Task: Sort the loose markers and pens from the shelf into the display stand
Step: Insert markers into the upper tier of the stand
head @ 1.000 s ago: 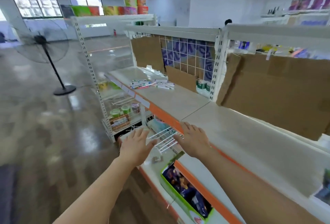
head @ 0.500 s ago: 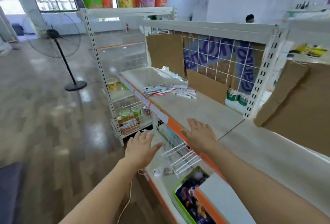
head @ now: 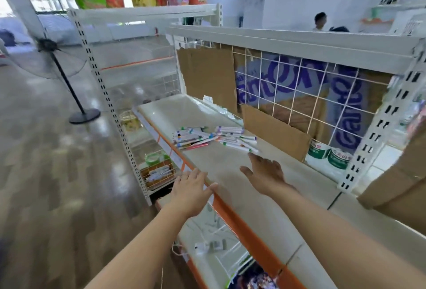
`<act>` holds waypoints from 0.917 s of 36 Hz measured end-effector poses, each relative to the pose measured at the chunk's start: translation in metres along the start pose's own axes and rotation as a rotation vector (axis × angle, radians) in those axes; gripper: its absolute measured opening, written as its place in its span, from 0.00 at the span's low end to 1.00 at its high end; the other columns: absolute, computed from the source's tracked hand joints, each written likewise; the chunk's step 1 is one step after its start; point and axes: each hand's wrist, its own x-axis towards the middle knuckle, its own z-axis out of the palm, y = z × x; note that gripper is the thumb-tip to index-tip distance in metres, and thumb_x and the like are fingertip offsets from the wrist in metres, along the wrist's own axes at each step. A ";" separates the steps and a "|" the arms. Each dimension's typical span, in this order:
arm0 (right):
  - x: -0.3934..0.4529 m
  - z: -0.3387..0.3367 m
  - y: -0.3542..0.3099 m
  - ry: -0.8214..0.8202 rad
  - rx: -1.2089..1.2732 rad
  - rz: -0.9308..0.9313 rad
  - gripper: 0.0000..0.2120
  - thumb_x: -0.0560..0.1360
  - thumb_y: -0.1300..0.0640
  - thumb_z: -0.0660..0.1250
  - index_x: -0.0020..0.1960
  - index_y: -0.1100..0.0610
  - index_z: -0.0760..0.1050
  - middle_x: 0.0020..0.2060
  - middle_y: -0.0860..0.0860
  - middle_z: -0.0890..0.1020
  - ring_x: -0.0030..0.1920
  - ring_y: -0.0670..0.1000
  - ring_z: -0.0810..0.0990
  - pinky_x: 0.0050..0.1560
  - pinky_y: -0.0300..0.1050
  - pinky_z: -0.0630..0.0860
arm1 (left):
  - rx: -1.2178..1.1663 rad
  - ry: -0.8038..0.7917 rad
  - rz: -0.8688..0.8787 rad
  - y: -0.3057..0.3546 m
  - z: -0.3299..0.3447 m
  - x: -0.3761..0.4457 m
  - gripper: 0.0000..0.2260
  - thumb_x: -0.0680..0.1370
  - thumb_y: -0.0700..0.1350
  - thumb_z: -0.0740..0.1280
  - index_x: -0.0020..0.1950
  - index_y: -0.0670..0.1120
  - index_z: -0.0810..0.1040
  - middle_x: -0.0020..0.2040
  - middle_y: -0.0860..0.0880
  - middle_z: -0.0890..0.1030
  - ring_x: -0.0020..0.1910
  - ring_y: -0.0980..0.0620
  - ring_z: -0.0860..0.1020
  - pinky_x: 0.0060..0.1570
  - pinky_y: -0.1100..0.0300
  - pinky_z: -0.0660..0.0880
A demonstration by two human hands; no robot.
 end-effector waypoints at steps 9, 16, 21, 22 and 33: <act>0.076 0.014 -0.003 0.032 -0.036 0.153 0.25 0.81 0.43 0.51 0.75 0.53 0.56 0.70 0.54 0.69 0.68 0.56 0.68 0.68 0.51 0.60 | 0.044 -0.030 0.166 -0.019 -0.012 0.093 0.24 0.82 0.57 0.52 0.76 0.50 0.56 0.77 0.48 0.57 0.74 0.47 0.57 0.70 0.53 0.57; 0.118 0.022 -0.001 0.098 -0.070 0.237 0.19 0.82 0.51 0.52 0.72 0.52 0.61 0.67 0.51 0.70 0.66 0.54 0.69 0.64 0.48 0.63 | -0.014 0.045 0.283 -0.022 -0.013 0.159 0.19 0.81 0.52 0.58 0.72 0.51 0.65 0.70 0.49 0.68 0.68 0.48 0.65 0.57 0.55 0.69; 0.134 0.030 0.003 0.127 -0.098 0.310 0.16 0.80 0.58 0.56 0.68 0.52 0.66 0.63 0.51 0.73 0.63 0.53 0.70 0.60 0.46 0.65 | -0.069 0.082 0.364 -0.007 -0.006 0.187 0.16 0.81 0.47 0.59 0.69 0.51 0.69 0.69 0.52 0.69 0.69 0.49 0.65 0.57 0.56 0.71; 0.137 0.032 0.004 0.132 -0.102 0.319 0.16 0.79 0.59 0.56 0.67 0.52 0.67 0.62 0.51 0.73 0.63 0.53 0.70 0.60 0.46 0.66 | -0.082 0.093 0.376 -0.004 -0.004 0.192 0.16 0.80 0.45 0.60 0.69 0.51 0.70 0.68 0.52 0.69 0.68 0.49 0.65 0.57 0.56 0.70; 0.151 0.038 0.018 0.164 -0.086 0.294 0.10 0.79 0.55 0.59 0.60 0.54 0.73 0.57 0.51 0.75 0.62 0.54 0.70 0.59 0.46 0.64 | -0.029 0.128 0.471 0.021 0.008 0.227 0.17 0.80 0.44 0.59 0.68 0.51 0.71 0.65 0.51 0.73 0.67 0.49 0.67 0.61 0.56 0.66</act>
